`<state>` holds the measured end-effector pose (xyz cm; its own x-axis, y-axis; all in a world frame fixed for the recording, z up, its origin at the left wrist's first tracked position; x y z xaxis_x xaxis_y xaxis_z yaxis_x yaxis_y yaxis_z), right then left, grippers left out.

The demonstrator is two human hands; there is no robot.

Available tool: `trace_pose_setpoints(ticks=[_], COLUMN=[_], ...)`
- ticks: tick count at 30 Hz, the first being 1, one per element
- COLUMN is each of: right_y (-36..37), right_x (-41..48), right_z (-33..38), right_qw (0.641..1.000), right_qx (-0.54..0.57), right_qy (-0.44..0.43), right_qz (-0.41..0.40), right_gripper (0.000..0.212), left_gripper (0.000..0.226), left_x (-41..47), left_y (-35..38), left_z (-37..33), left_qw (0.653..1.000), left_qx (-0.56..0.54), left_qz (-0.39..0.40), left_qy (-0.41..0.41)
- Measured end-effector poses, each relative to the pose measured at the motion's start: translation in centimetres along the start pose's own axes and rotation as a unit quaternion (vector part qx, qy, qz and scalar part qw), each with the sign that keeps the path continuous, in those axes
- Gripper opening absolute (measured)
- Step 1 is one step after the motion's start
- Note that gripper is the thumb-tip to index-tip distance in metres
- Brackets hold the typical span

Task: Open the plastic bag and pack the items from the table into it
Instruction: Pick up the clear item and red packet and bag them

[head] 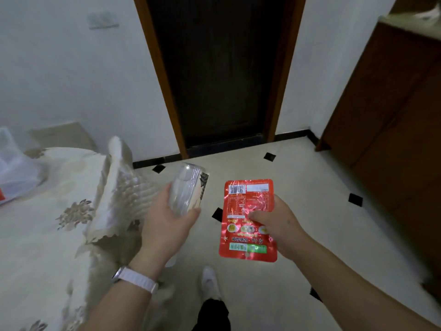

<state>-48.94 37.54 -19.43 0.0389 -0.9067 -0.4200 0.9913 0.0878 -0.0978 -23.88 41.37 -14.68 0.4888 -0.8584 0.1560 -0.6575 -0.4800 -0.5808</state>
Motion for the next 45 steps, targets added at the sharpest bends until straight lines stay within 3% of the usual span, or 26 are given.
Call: trace_pose_setpoints(ticks=[5,12,24,30,34,37,40,45], right_y=[1.7,7.6,11.6,15.5,18.1,20.5,23.8,32.6], right_x=[8.6,19.2,35.3,48.1,54.2,58.7,61.6,63.9], right_z=[5.3,14.4,18.6,23.4,28.0,31.5,32.9,33.5], right_qw=[0.997,0.994,0.998,0.998,0.994,0.988,0.982,0.961], right_qx=[-0.048,-0.086,-0.063,-0.033,-0.027,-0.034,-0.042,-0.083], right_qy=[-0.018,-0.041,-0.021,-0.009,-0.012,-0.025,-0.017,-0.002], right_qz=[-0.051,-0.059,-0.019,0.049,0.105,0.149,0.183,0.264], right_gripper=[0.026,0.027,0.026,0.029,0.027,0.026,0.027,0.027], left_gripper=[0.063,0.062,0.065,0.055,0.068,0.053,0.047,0.059], left_x=[10.2,23.9,38.5,48.2,53.8,57.4,58.8,60.9], left_y=[4.3,5.5,8.9,10.2,9.8,9.2,8.5,6.0], left_z=[1.5,3.5,4.4,4.2,3.1,2.5,3.9,8.8], left_qw=[0.999,0.998,0.998,0.994,0.986,0.978,0.968,0.941], left_qx=[-0.038,-0.048,-0.018,0.022,0.038,0.034,0.047,0.049], left_qz=[0.023,0.038,0.018,-0.035,-0.079,-0.132,-0.159,-0.201], left_qy=[-0.007,-0.027,-0.062,-0.097,-0.140,-0.155,-0.191,-0.267])
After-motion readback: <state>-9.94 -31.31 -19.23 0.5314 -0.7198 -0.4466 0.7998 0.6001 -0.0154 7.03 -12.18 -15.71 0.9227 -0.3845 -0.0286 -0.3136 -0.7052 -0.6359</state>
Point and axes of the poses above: each hand's wrist, its own x-axis towards the middle knuckle, its own y-axis out of the palm, z = x × y, the point moved 10 cm from there along x, towards the middle knuckle, and after that the axes turned 7 degrees about -z, right-handed, at the moved point
